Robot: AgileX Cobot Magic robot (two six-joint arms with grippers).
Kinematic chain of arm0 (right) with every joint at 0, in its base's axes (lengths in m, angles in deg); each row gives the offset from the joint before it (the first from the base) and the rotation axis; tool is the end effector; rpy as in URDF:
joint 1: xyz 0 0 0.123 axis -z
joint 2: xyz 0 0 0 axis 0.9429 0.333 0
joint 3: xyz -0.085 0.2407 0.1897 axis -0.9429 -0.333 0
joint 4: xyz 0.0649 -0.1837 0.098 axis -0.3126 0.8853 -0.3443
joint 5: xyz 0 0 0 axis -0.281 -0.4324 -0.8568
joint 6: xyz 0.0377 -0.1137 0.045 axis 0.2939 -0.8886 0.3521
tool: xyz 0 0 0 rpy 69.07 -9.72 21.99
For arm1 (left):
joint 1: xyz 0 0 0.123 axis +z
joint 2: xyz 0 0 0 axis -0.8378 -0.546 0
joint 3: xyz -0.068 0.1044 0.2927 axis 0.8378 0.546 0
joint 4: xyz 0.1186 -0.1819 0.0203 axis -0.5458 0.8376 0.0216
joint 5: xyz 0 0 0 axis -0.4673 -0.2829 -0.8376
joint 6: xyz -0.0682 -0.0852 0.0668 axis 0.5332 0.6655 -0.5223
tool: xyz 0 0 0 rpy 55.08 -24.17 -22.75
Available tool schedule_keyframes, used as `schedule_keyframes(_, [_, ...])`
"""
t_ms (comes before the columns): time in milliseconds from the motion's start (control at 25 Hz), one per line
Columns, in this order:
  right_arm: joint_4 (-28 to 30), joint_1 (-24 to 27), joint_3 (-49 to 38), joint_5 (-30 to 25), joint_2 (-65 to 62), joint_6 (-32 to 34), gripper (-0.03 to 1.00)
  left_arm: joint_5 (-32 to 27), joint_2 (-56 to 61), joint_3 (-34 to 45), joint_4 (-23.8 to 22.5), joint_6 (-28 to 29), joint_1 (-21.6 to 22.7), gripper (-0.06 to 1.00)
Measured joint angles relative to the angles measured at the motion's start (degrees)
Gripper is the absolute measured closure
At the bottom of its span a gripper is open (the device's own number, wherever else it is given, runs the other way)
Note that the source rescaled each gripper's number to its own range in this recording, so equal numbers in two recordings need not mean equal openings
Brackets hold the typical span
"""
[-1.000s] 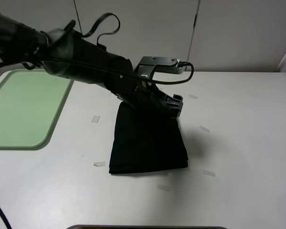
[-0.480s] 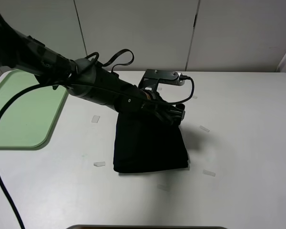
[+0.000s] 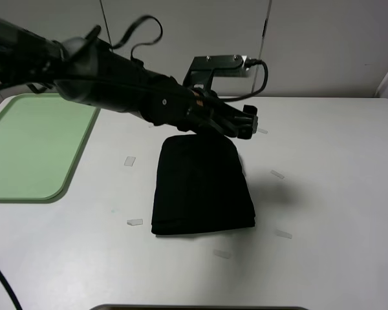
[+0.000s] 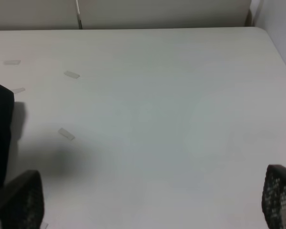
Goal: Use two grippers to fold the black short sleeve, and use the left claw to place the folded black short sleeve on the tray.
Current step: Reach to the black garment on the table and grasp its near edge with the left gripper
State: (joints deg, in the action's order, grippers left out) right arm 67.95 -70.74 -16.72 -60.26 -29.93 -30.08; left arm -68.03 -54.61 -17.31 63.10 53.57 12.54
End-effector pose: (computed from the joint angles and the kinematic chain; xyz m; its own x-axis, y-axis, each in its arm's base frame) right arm -0.0334 -0.0041 0.2444 -0.4320 0.0505 -0.9005 0.0474 0.9983 0.0333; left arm 0.3306 -0.3209 0.2120 -0.5880 0.0923 -0.8036 0.5200 0.8041 -0.2881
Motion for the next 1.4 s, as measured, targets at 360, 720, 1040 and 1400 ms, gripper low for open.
schedule_keyframes(360, [0.0, 0.0, 0.0, 0.0, 0.0, 0.0, -0.03, -20.2, 9.4, 0.0, 0.0, 0.5, 3.2, -0.06])
schedule_keyframes(720, [0.0, 0.0, 0.0, 0.0, 0.0, 0.0, -0.03, -30.1, 11.7, 6.3, 2.3, 0.9, 7.8, -0.06])
schedule_keyframes(1040, [0.0, 0.0, 0.0, 0.0, 0.0, 0.0, -0.03, -25.2, 10.4, 13.8, 4.6, 0.9, 8.0, -0.06])
schedule_keyframes(1400, [0.0, 0.0, 0.0, 0.0, 0.0, 0.0, -0.03, -18.5, 3.0, 14.0, 7.2, 1.0, 6.8, -0.06])
